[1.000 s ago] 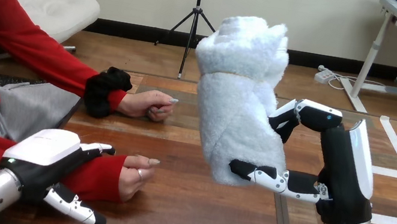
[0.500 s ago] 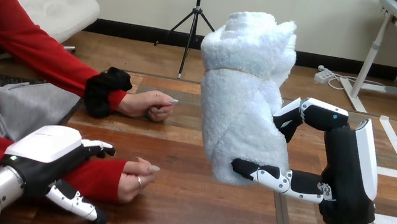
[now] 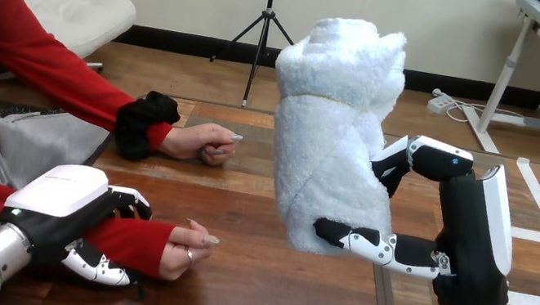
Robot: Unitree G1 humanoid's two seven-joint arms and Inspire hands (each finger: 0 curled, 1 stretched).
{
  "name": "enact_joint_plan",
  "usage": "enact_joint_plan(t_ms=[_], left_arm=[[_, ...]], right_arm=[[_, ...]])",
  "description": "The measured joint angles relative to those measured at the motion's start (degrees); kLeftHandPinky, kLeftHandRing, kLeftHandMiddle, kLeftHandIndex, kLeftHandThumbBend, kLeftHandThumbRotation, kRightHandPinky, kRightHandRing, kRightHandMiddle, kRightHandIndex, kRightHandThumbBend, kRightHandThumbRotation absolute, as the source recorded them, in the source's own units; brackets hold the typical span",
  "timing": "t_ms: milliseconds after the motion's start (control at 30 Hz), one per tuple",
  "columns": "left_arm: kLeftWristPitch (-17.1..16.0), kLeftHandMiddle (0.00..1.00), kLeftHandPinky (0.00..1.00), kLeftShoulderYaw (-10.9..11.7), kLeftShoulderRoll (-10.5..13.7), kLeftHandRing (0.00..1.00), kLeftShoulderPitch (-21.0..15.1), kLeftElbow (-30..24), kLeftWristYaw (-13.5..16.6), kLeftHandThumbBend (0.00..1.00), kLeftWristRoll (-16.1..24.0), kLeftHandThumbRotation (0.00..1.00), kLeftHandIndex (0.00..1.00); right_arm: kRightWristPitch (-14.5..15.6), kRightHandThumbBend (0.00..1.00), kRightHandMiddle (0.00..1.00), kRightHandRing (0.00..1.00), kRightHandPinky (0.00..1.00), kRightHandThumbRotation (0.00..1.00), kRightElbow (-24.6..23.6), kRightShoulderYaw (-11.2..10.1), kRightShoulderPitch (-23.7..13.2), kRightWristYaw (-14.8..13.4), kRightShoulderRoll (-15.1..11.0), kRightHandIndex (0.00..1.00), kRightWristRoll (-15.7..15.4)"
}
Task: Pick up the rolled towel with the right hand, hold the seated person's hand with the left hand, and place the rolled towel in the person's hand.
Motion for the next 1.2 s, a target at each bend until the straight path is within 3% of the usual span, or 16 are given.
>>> enact_joint_plan(t_ms=[500,1200], left_arm=[[-2.11,0.44,0.38,-0.16,-0.66,0.39,0.22,0.00,2.86,0.81,-0.07,0.13,0.46],[-2.23,0.42,0.35,0.30,-0.66,0.37,2.48,-3.71,2.76,0.78,-1.48,0.12,0.43]], right_arm=[[0.35,0.79,0.34,0.28,0.23,0.00,0.00,-0.88,0.05,0.56,0.34,0.33,0.17],[0.69,0.78,0.35,0.29,0.24,0.00,1.34,-1.38,0.05,0.42,0.82,0.34,-0.91]])
